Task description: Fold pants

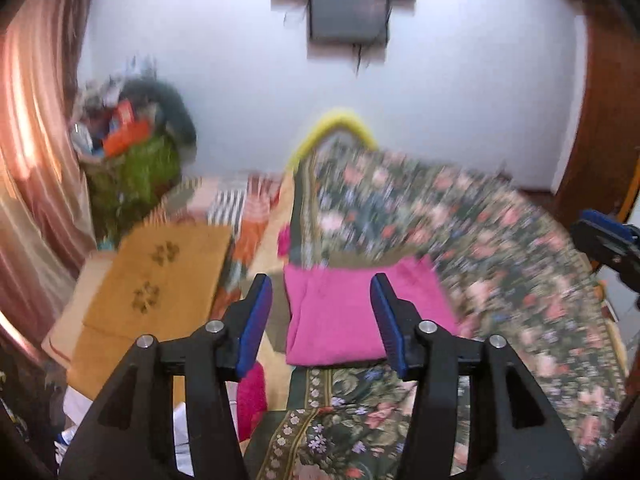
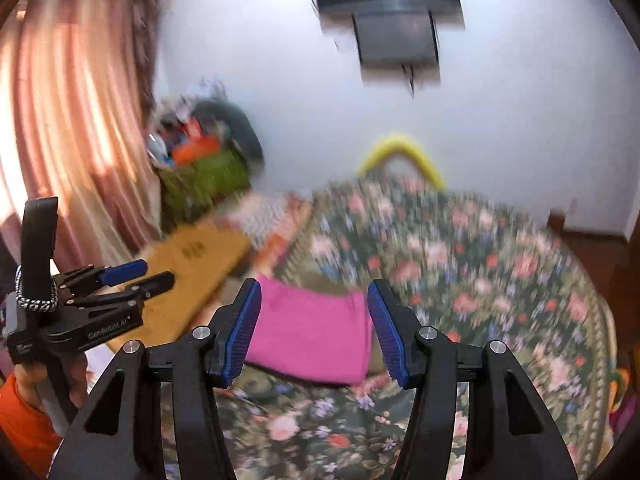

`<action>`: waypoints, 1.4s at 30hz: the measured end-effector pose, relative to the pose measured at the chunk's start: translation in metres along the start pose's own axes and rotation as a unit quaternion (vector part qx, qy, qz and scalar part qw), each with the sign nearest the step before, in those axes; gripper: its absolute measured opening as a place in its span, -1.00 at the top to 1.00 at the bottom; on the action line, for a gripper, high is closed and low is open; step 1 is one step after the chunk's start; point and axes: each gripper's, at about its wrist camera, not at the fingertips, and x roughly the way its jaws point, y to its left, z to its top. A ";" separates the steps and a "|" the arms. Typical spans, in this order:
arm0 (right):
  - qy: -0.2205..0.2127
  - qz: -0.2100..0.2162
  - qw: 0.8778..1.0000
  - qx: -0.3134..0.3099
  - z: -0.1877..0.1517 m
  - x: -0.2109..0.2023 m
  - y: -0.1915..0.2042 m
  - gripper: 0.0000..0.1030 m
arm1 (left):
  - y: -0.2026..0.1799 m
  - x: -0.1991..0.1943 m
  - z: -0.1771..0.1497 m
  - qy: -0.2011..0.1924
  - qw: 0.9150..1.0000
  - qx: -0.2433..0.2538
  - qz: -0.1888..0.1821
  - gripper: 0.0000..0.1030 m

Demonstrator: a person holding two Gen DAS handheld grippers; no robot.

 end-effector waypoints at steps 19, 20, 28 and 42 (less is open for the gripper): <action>-0.163 0.002 0.986 -0.044 -0.023 -0.187 0.087 0.00 | -0.014 -0.259 -0.048 -0.196 0.979 -0.003 -0.057 -0.52; -0.161 0.004 0.986 -0.038 -0.026 -0.188 0.088 -0.01 | -0.015 -0.263 -0.052 -0.197 0.979 -0.004 -0.059 -0.61; -0.160 -0.008 0.986 -0.036 -0.038 -0.199 0.095 -0.54 | -0.013 -0.275 -0.065 -0.206 0.977 -0.008 -0.061 -0.98; -0.172 -0.049 0.983 -0.044 -0.050 -0.209 0.097 -0.97 | -0.014 -0.282 -0.076 -0.210 0.976 -0.010 -0.062 -0.99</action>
